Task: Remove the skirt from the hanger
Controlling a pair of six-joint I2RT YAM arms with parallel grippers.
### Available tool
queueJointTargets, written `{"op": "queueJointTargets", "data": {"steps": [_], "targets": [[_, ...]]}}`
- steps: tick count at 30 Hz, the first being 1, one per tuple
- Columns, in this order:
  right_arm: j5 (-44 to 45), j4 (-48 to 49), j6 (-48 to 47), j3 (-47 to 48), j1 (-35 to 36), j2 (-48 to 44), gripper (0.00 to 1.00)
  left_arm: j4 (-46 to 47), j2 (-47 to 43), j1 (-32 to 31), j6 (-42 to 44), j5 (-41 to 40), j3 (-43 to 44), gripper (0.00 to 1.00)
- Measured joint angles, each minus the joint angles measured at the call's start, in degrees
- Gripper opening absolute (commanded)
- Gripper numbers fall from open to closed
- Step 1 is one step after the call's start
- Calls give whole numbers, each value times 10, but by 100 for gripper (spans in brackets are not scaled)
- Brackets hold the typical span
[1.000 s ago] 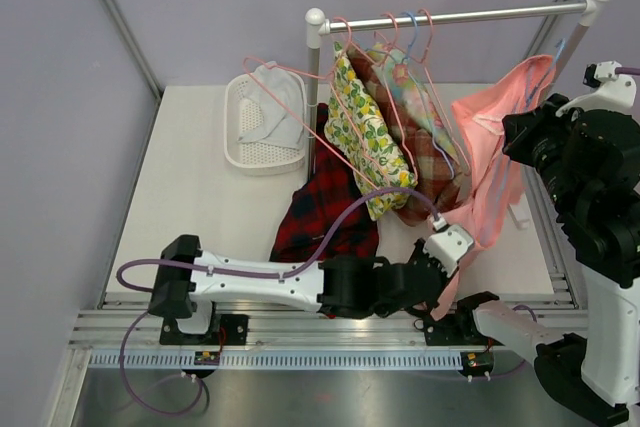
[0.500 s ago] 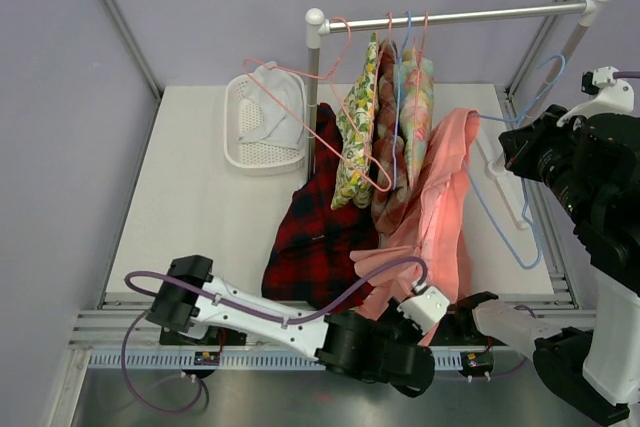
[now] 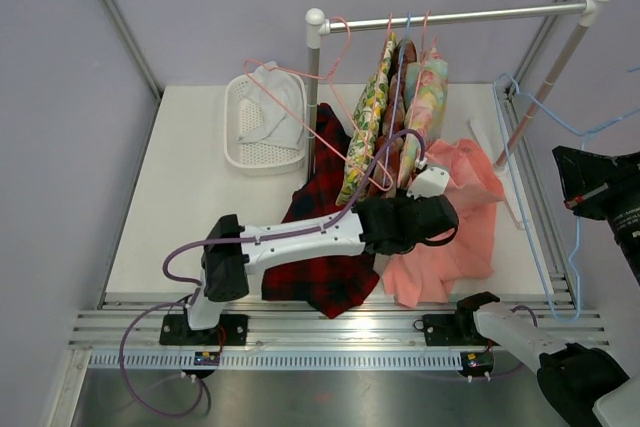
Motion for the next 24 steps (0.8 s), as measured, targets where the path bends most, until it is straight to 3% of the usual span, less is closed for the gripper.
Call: {"op": "queueJointTargets", "data": {"steps": [3,6,9,13,18,24], "targets": [[-1,15,-14,28,0,13,0,0,-20,-21,-17,3,-63,0],[-1,45,-30,12,0,23,0,-10,-55,-83,-51,-5,-165,0],[0,86,-50,-32,0,39,0,-84,-91,-181,-126,-11,-221,0],[3,131,-75,-74,0,85,0,-210,-160,-281,-249,-14,-228,0],[18,187,-101,-98,0,149,0,-293,-252,-292,-343,-40,-225,0],[46,245,-129,-99,0,217,0,-327,-329,-261,-354,-83,-210,0]]}}
